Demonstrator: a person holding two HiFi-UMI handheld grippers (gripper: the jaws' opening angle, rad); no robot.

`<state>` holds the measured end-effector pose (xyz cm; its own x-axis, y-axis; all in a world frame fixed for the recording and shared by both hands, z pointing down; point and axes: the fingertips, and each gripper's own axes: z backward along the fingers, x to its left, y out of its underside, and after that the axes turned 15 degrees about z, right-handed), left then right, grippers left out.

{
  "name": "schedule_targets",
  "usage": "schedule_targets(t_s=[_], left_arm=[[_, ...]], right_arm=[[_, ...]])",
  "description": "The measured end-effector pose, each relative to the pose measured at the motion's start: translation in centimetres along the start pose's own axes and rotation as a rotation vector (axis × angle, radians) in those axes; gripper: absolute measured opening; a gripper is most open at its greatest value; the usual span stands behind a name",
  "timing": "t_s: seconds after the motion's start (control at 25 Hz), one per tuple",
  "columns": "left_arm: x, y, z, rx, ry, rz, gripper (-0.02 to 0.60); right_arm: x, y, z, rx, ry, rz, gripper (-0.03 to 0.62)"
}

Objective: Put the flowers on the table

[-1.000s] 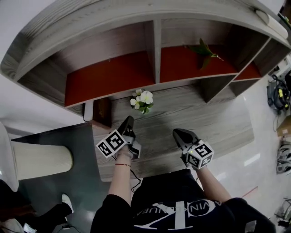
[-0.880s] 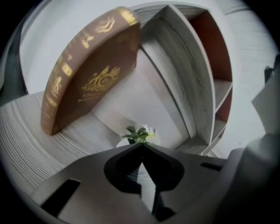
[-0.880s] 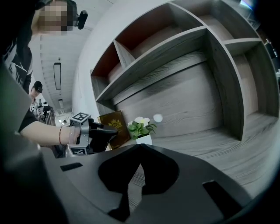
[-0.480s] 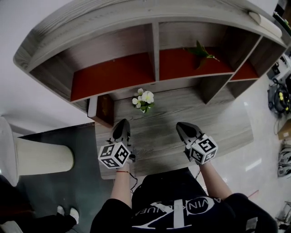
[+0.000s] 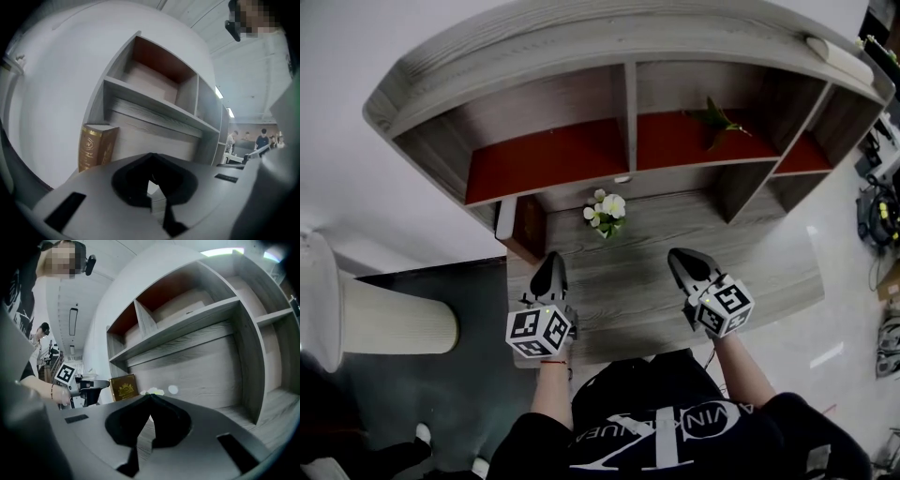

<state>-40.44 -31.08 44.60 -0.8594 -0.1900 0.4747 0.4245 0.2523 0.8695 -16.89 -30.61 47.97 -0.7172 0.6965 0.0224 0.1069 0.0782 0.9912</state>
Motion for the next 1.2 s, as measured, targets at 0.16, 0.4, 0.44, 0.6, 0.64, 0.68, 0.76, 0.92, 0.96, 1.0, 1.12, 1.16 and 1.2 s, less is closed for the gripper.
schedule_targets(t_s=[0.16,0.4,0.44,0.6,0.64,0.68,0.76,0.92,0.96,1.0,1.12,1.16,1.2], left_arm=[[-0.4,-1.2,0.8,-0.037,-0.007,-0.044,0.002],[-1.1,-2.8,2.2,-0.082,-0.022,-0.085,0.002],[-1.3,-3.1,2.3,-0.089,-0.023,-0.093,0.002],[-1.5,-4.0,2.8,-0.117,-0.037,-0.121,0.002],[-1.5,-4.2,3.0,-0.122,-0.040,-0.126,0.003],[-1.5,-4.4,3.2,-0.129,-0.042,-0.130,0.002],[-1.6,-4.8,3.5,-0.145,-0.047,-0.140,0.002],[-1.8,-5.5,4.1,-0.172,-0.061,-0.171,0.003],[-1.7,-5.7,4.3,-0.177,-0.065,-0.175,0.002],[-1.7,-5.8,4.4,-0.183,-0.068,-0.175,0.003],[-1.6,-6.2,4.8,-0.200,-0.077,-0.177,0.003],[-1.5,-6.3,4.9,-0.204,-0.080,-0.179,0.002],[-1.4,-6.3,5.0,-0.207,-0.083,-0.179,0.002]], right_arm=[[-0.4,-1.0,0.1,-0.021,0.002,0.017,0.009],[-1.0,-2.7,0.7,-0.046,0.008,0.039,0.009],[-1.1,-2.9,0.8,-0.050,0.008,0.044,0.009],[-1.3,-3.5,1.2,-0.066,0.011,0.043,0.009],[-1.3,-3.6,1.2,-0.068,0.010,0.043,0.009],[-1.4,-3.7,1.2,-0.071,0.010,0.044,0.009],[-1.5,-4.1,1.1,-0.080,0.008,0.045,0.009],[-1.6,-4.8,0.9,-0.093,0.007,0.046,0.009],[-1.6,-5.0,0.9,-0.097,0.006,0.047,0.009],[-1.6,-5.1,0.8,-0.100,0.004,0.048,0.009],[-1.5,-5.6,0.7,-0.104,-0.001,0.055,0.009],[-1.4,-5.7,0.7,-0.106,-0.003,0.057,0.009],[-1.3,-5.8,0.6,-0.108,-0.005,0.058,0.009]])
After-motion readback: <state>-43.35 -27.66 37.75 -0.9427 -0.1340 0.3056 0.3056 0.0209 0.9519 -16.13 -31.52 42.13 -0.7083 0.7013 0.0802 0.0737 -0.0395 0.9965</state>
